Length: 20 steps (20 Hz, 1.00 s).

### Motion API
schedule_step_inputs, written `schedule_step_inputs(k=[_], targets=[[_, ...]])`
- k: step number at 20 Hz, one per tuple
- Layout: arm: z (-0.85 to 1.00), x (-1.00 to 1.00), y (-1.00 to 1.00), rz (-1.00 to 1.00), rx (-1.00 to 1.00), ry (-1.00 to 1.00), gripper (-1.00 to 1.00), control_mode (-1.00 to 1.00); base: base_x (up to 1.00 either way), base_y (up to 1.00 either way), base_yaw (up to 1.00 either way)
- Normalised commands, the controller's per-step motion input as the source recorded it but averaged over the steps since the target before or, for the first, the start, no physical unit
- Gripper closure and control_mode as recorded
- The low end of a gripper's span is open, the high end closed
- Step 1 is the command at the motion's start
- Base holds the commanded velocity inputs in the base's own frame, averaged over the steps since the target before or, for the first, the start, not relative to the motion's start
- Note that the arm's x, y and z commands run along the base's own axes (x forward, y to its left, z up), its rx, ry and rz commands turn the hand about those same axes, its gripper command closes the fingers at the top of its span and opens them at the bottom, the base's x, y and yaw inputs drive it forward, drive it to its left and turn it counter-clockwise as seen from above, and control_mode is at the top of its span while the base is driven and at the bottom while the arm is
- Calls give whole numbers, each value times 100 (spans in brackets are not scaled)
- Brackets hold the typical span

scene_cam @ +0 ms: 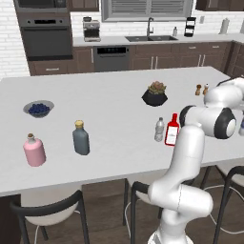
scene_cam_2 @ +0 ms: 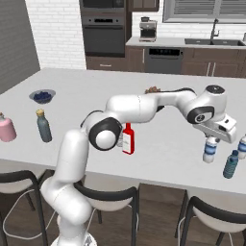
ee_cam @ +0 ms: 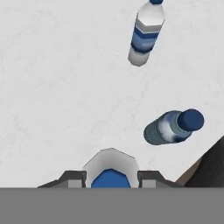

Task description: Move the plastic bottles in the middle to the plastics group, and the glass bottles in the middle to the glass group.

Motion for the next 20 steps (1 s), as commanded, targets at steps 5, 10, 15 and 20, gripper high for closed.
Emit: schedule_step_inputs(k=[5,10,15,20], targets=[[-31,0,0,-3,1,0,100,-100,0,0,0],[-46,0,0,-3,0,-1,100,-100,0,0,0],[-43,0,0,-3,0,-4,100,-100,0,0,0],[-38,0,0,-2,2,-7,100,-100,0,0,0]])
